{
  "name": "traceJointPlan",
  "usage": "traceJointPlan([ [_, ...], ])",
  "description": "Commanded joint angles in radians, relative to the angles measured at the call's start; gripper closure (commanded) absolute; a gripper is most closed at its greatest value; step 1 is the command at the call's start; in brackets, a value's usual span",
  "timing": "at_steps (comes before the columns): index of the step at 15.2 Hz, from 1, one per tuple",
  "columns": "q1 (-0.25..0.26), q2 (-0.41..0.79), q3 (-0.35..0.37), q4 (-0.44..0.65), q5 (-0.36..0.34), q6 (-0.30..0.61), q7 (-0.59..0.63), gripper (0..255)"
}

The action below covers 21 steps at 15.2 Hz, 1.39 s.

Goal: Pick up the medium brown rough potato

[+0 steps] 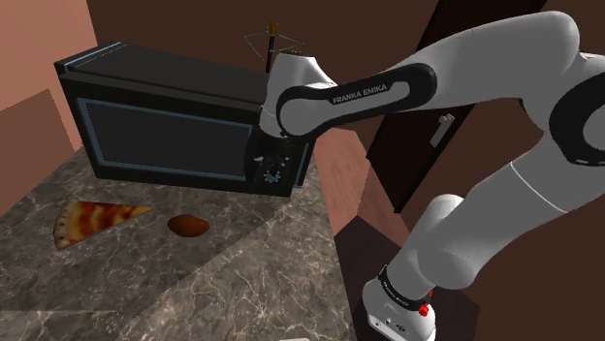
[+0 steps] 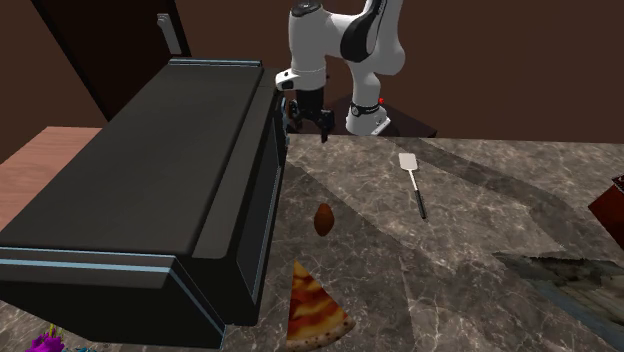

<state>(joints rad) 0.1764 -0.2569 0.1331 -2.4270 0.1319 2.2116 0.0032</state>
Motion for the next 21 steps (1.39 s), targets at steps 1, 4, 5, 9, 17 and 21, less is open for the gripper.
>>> traceJointPlan([
  [1,0.013,0.09,0.014,0.028,0.009,0.095,-0.009,0],
  [4,0.032,0.193,0.035,0.081,0.017,0.158,-0.008,0],
  [5,0.038,0.227,0.043,0.101,0.018,0.177,-0.007,0],
  [9,0.063,0.364,0.067,0.189,0.015,0.242,-0.001,0],
  [17,0.119,0.609,0.094,0.379,-0.016,0.327,0.016,0],
  [21,0.123,0.648,0.091,0.373,-0.021,0.37,0.013,0],
])
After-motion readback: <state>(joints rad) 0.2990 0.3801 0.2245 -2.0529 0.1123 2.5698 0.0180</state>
